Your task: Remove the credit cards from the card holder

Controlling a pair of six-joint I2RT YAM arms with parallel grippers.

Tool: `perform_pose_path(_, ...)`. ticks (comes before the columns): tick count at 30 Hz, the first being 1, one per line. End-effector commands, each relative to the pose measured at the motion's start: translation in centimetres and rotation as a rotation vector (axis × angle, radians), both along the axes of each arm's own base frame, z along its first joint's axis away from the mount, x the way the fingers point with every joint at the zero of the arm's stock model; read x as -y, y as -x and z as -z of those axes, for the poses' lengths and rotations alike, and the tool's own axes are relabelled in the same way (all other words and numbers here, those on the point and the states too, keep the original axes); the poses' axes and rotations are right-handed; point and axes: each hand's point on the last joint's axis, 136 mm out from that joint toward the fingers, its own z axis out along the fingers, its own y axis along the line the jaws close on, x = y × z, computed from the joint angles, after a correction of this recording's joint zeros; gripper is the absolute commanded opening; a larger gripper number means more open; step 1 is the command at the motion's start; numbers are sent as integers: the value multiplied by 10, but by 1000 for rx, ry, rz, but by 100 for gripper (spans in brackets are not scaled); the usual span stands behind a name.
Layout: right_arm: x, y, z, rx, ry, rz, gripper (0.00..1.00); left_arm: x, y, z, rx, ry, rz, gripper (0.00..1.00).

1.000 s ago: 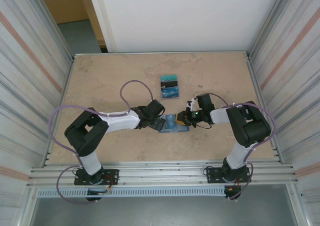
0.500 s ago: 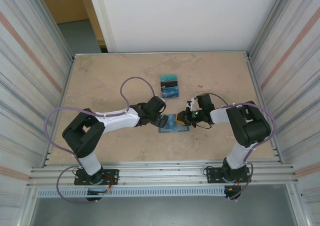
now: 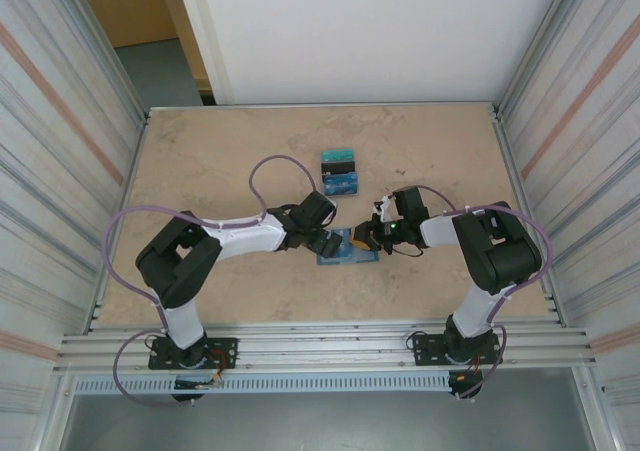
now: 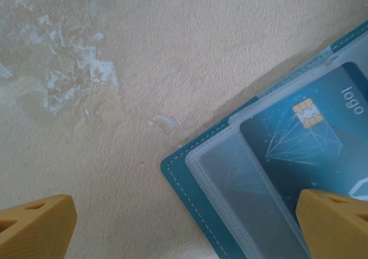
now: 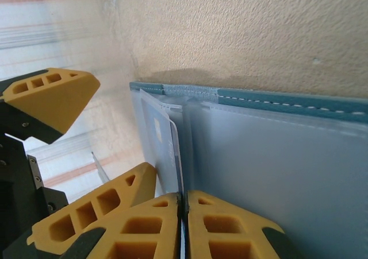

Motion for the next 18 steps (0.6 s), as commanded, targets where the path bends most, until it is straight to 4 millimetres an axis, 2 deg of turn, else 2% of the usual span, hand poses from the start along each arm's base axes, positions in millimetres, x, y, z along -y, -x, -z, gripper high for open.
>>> perform_pose_path(1,-3,4,3,-14,-11,-21,11,-3,2,4,-16,-39,6,99)
perform_pose_path(18,5,1,2,-9,-26,0,7,-17,11,17,-50,-107,2,99)
